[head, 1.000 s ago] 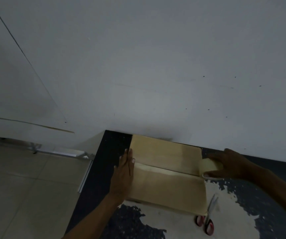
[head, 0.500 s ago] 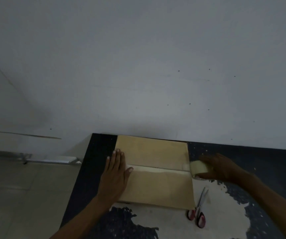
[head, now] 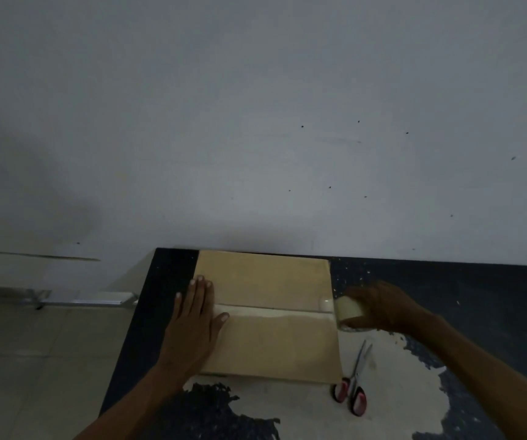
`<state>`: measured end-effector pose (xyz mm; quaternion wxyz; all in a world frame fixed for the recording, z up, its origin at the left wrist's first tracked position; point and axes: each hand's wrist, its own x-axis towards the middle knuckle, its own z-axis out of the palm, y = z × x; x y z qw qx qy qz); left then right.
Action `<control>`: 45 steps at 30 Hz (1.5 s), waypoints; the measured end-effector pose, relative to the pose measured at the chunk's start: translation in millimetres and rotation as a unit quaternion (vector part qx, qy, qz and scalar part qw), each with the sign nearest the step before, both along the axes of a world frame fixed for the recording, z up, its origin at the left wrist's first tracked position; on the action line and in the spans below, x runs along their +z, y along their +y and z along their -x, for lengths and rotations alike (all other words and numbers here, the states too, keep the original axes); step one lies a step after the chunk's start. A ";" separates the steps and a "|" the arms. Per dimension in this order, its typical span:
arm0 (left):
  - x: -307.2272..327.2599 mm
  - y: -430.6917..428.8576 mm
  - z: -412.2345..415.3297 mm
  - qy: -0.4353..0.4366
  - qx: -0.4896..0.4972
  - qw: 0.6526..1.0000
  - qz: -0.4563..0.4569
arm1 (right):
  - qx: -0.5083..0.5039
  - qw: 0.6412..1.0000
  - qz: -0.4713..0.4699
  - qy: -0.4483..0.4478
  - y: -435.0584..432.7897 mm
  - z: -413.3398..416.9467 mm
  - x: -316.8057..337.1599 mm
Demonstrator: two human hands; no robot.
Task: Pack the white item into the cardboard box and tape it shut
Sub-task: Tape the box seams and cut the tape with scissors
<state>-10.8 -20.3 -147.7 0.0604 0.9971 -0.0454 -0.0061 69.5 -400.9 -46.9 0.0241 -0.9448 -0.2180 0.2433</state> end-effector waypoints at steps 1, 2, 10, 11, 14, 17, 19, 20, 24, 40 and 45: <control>-0.7 -0.2 -0.6 0.000 0.000 1.000 0.001 | 0.000 1.000 -0.002 -0.007 -1.1 -0.3 -1.0; -1.7 0.1 -0.9 -0.001 0.000 1.000 0.001 | 0.001 1.000 -0.004 -0.013 -1.9 -0.1 -1.1; -6.5 1.2 -0.7 -0.001 0.013 1.000 0.001 | -0.001 1.000 -0.026 -0.017 -11.1 -7.8 8.5; -6.5 1.1 -1.4 0.001 0.014 1.000 0.002 | 0.004 1.000 -0.024 -0.019 -11.8 -10.0 8.5; -6.2 1.2 -1.6 0.011 0.014 1.000 -0.003 | 0.009 1.000 -0.017 -0.016 -12.3 -11.4 -0.2; -5.9 1.2 -0.8 0.005 0.011 1.000 -0.014 | 0.001 0.999 -0.030 -0.019 -15.4 -9.6 -18.5; -6.4 1.7 -0.3 0.005 0.009 1.000 -0.022 | -0.013 0.999 -0.050 -0.004 -17.2 -8.8 -28.0; -6.5 1.4 -0.3 0.007 0.008 1.000 -0.025 | -0.018 0.998 -0.058 0.002 -18.3 -8.2 -30.6; -7.7 0.4 -1.2 0.005 0.003 0.999 -0.033 | -0.026 0.997 -0.070 -0.015 -22.3 -10.7 -31.5; -3.9 -81.1 -5.1 0.003 -0.042 0.999 -0.031 | -0.038 0.994 -0.102 0.025 -14.8 -7.6 -51.5; 4.4 -157.0 -8.6 0.023 -0.124 0.992 0.016 | -0.026 0.993 -0.118 0.017 -20.2 -6.1 -57.9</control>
